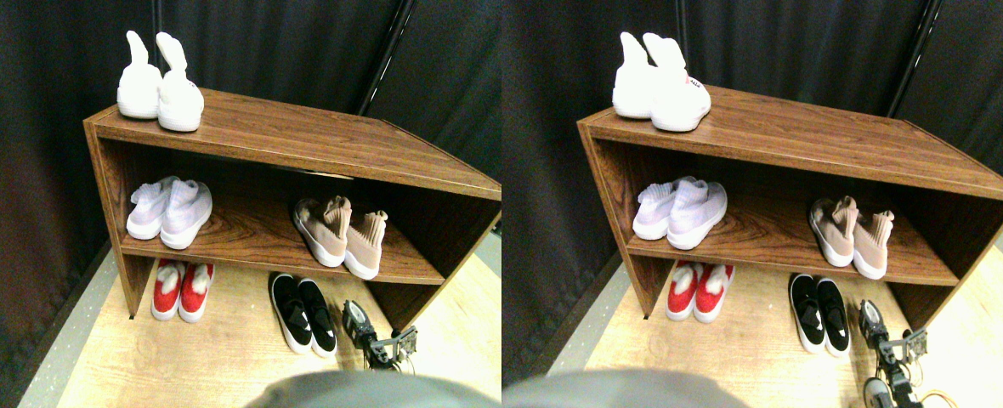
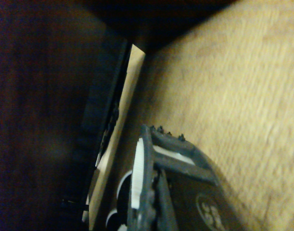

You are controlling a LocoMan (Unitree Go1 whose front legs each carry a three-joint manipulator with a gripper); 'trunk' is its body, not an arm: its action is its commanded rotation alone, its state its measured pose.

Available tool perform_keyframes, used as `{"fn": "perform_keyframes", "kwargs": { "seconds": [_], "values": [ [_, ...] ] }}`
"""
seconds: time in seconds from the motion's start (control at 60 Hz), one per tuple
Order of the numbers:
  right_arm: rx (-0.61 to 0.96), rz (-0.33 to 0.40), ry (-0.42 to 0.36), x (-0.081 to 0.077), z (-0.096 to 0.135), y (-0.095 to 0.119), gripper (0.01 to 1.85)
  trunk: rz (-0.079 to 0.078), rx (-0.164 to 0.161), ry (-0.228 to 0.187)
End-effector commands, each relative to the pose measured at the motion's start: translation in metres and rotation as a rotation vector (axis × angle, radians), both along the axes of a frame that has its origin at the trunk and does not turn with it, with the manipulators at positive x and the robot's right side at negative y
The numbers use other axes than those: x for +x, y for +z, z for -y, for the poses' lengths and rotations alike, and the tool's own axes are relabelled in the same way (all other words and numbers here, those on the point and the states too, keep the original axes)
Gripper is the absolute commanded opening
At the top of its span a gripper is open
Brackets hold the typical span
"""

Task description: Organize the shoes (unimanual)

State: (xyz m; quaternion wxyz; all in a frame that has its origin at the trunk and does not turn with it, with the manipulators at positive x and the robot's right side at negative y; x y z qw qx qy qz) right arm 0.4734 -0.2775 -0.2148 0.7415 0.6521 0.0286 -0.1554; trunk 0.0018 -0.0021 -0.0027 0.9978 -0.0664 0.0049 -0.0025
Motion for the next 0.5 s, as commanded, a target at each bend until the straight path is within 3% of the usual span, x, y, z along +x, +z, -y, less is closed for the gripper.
{"fn": "perform_keyframes", "kwargs": {
  "seconds": [0.017,0.167,0.367,0.5],
  "values": [
    [-0.051,0.069,0.021,-0.001,0.0,0.022,0.06,0.04,0.01,-0.011],
    [-0.105,0.11,0.049,-0.017,0.008,0.05,0.06,0.071,0.024,-0.031],
    [-0.094,0.129,0.028,-0.043,0.011,0.069,0.06,0.095,0.031,-0.045],
    [-0.116,0.145,0.055,-0.061,0.012,0.08,0.06,0.113,0.033,-0.049]
  ]
}}
